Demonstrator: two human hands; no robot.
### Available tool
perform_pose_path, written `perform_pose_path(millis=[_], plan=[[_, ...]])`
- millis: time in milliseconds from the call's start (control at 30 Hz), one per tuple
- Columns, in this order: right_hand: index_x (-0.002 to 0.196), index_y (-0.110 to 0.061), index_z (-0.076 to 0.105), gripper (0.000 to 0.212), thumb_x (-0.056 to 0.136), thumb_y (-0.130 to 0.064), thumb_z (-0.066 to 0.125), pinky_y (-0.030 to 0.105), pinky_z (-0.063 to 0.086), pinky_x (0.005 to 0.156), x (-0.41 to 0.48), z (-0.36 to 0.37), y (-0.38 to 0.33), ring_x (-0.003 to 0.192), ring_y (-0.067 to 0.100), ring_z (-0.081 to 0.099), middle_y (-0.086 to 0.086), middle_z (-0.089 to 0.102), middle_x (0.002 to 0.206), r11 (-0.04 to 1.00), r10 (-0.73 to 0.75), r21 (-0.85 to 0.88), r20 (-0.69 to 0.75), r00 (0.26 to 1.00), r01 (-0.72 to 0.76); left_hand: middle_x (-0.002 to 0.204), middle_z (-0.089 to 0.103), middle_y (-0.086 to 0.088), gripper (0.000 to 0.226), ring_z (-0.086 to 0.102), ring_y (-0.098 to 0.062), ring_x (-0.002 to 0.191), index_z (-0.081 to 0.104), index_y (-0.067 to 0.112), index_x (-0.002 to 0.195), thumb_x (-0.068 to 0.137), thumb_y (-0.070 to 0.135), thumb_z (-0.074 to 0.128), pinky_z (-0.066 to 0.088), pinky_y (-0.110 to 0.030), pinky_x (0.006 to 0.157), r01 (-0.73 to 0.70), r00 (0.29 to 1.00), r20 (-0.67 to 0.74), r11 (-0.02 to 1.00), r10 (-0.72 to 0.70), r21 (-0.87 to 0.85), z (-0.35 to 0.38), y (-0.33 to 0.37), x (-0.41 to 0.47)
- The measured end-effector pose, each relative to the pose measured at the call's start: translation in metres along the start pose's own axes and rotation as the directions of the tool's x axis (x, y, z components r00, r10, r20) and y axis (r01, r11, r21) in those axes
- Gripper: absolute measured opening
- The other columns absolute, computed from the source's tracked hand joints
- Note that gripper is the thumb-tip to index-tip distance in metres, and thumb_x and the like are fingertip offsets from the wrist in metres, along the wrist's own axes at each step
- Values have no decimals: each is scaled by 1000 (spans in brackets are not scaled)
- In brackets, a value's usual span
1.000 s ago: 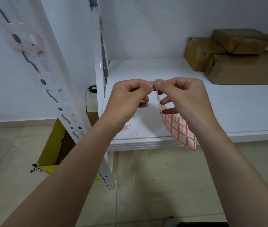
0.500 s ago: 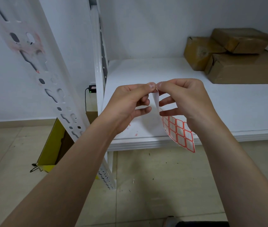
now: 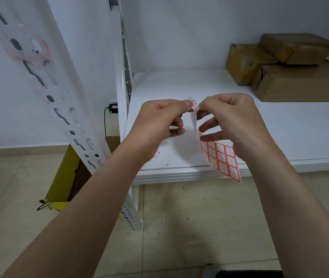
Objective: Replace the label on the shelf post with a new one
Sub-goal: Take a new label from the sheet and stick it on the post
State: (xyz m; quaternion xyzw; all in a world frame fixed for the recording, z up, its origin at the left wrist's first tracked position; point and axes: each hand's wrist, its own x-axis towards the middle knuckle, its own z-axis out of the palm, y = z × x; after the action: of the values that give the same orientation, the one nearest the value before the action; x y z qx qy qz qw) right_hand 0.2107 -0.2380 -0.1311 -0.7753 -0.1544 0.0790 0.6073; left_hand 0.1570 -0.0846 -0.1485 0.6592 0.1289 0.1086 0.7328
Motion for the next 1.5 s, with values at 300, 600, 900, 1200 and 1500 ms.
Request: perform_pose_path(millis=[300,600,900,1200,1500], plan=[[81,-23,78,24,101,-24,65,24,60,57,2,-2,1,59,10,74,-8,79,74,999,44,-22,-14,999,-44,66,62,-1,23,70,-19,77,75,10,82,101,17,65,65,-39,80,24,1000,-11,1000,-24,-15,-8,-3,6],[82,-24,74,24,104,-24,65,23,62,56,2,-2,-1,61,10,76,-15,75,64,998,58,-4,-22,998,-58,107,79,-11,26,80,-29,97,69,1,118,106,21,57,65,-50,87,97,995,-22,995,-97,-28,-12,-2,7],[86,-27,72,21,105,-24,64,27,65,60,6,-4,2,68,14,79,-15,76,67,998,63,30,-90,994,-60,107,79,-16,23,80,-33,95,67,3,112,107,21,54,64,-51,89,110,993,-34,994,-110,-12,-9,-2,5],[88,-24,70,19,106,-23,64,24,64,58,9,-4,6,69,16,80,-7,77,80,994,84,90,-168,982,-70,102,82,-7,28,81,-30,86,69,6,118,109,25,51,66,-45,84,119,985,-125,993,-117,8,-9,-3,8],[83,-26,73,19,101,-20,68,26,63,56,5,3,4,66,18,75,-10,72,67,999,14,50,-239,971,-2,112,68,13,13,63,5,90,72,34,111,101,27,68,47,-1,73,-259,870,-232,803,436,537,-4,1,1]])
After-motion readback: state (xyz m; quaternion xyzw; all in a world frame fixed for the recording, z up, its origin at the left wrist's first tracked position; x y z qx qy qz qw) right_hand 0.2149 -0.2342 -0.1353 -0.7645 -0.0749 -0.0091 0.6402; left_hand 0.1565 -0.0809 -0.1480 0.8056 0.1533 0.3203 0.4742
